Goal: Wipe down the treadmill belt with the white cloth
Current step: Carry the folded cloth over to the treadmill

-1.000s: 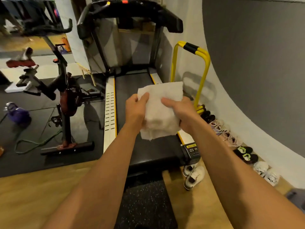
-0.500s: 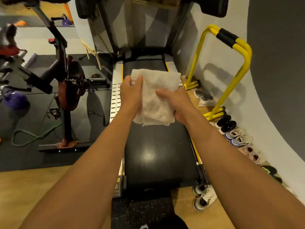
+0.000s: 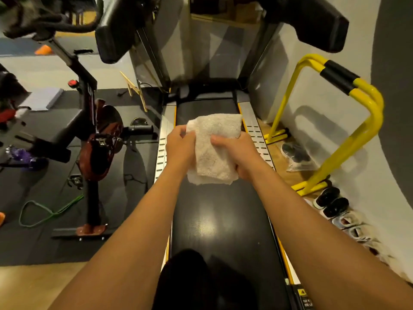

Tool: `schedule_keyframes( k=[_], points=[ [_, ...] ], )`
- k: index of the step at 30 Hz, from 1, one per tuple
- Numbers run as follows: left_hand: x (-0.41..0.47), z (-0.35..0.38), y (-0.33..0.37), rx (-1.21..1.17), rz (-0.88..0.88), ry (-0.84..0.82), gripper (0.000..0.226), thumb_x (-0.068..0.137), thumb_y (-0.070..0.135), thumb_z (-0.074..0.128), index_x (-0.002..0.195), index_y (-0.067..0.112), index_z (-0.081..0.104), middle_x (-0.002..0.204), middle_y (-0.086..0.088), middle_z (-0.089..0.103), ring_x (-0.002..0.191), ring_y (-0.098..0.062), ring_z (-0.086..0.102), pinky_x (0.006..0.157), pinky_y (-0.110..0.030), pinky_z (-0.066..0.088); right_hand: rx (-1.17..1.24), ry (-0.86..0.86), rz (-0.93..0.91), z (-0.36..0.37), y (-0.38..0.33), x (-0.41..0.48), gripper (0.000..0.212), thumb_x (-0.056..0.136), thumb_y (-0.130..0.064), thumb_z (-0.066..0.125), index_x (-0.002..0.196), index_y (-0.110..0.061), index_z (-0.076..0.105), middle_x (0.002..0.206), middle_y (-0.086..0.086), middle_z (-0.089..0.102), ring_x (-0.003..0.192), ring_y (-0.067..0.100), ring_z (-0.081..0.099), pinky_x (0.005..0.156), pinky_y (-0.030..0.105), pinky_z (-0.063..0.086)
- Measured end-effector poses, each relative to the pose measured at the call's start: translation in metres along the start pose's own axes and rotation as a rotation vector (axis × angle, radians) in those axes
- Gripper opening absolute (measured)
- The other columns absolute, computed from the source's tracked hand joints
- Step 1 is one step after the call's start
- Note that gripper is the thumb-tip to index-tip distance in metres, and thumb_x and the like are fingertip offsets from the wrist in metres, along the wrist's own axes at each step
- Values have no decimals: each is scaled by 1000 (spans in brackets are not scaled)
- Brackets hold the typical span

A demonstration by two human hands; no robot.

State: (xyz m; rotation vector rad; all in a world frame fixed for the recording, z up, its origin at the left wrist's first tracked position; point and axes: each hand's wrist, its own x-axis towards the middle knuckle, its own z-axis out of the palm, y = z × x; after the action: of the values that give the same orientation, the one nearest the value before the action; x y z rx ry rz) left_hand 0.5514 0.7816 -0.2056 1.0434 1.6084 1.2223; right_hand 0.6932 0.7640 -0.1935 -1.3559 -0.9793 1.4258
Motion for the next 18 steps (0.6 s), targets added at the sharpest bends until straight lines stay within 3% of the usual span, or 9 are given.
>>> schedule_keyframes(
  k=[4,7,11,15,18],
  points=[
    [76,20,-6,-88,-50,-4,15,89,13,54,99,18,64,96,-4,69,86,-18,65,71,-32,55,-47,2,23,17,-1,78,43,68,-27,84,104,-11,66,94,5,73,78,18,72,69,42,60],
    [151,37,-15,-144,-114,-15,11,86,13,60,93,18,65,95,-8,70,84,-23,67,69,-36,56,-104,-5,51,34,-6,150,55,60,-33,88,106,-12,66,94,4,74,80,18,72,71,39,60],
    [249,53,-15,-131,-180,-9,17,83,8,59,92,19,67,93,-8,72,85,-23,70,74,-38,58,-157,38,99,55,-24,241,35,73,-20,80,103,-9,68,91,6,74,77,16,72,69,33,60],
    [321,58,12,-144,-217,61,20,88,6,57,104,13,69,88,-3,71,75,-14,69,58,-24,54,-167,77,121,65,-57,307,21,79,-17,75,98,-8,70,89,6,74,78,17,72,74,36,59],
    [367,73,37,-131,-216,50,20,87,9,57,102,18,69,91,-3,72,78,-16,70,62,-27,54,-183,78,105,63,-92,344,17,83,-20,73,92,-7,69,74,-1,73,62,7,69,53,17,50]
  ],
)
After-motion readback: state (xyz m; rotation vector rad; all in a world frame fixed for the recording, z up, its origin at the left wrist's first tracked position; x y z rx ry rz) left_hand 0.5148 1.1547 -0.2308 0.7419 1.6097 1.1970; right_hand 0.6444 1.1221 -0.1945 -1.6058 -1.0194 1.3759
